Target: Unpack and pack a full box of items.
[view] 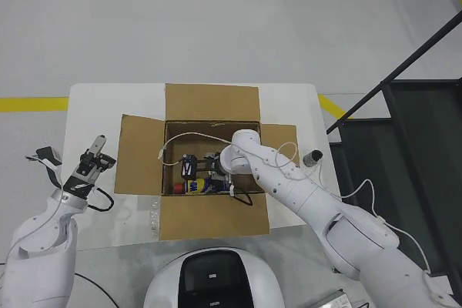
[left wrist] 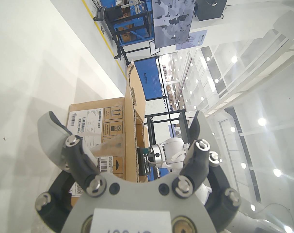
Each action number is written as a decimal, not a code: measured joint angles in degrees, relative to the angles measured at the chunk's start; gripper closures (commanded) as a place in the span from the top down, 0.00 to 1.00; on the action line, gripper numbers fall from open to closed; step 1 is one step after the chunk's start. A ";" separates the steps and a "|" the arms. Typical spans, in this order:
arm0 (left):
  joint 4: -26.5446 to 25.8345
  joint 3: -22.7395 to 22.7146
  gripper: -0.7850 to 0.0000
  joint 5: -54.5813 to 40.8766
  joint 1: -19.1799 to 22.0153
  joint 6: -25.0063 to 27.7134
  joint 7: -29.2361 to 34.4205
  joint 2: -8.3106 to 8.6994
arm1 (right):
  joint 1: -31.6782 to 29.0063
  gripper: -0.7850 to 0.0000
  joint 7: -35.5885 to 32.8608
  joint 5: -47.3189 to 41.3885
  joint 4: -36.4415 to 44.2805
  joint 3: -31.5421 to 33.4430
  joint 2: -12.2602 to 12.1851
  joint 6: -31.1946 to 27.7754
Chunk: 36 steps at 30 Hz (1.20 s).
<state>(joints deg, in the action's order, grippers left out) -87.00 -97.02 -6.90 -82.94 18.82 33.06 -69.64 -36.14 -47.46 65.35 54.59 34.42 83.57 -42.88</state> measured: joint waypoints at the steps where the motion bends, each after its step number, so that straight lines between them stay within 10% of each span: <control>1: 0.00 0.00 1.00 0.00 0.00 0.00 0.00 0.00 | 0.27 1.00 0.32 0.04 -0.51 -0.37 0.26 0.06; 10: 0.00 0.00 1.00 0.00 0.00 0.00 0.00 0.00 | 1.67 1.00 2.34 0.85 -3.25 -2.75 1.98 0.19; 14: 0.00 0.00 1.00 0.00 0.00 0.00 0.00 0.00 | 1.98 0.82 2.95 0.86 -4.47 -3.30 2.49 -0.18; 16: 0.00 0.00 1.00 0.00 0.00 0.00 0.00 0.00 | 2.16 0.53 3.18 0.81 -5.03 -3.54 2.75 -0.33; 27: 0.00 0.00 1.00 0.00 0.00 0.00 0.00 0.00 | 3.12 0.06 4.38 1.11 -6.41 -3.85 3.58 -0.25; 36: 0.00 0.00 1.00 0.00 0.00 0.00 0.00 0.00 | 2.18 0.00 5.03 1.54 -1.56 -0.48 1.72 -0.91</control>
<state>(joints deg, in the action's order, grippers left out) -87.00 -97.02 -6.90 -82.94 18.82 33.06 -69.64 -33.96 -42.43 66.89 53.02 33.94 85.29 -43.79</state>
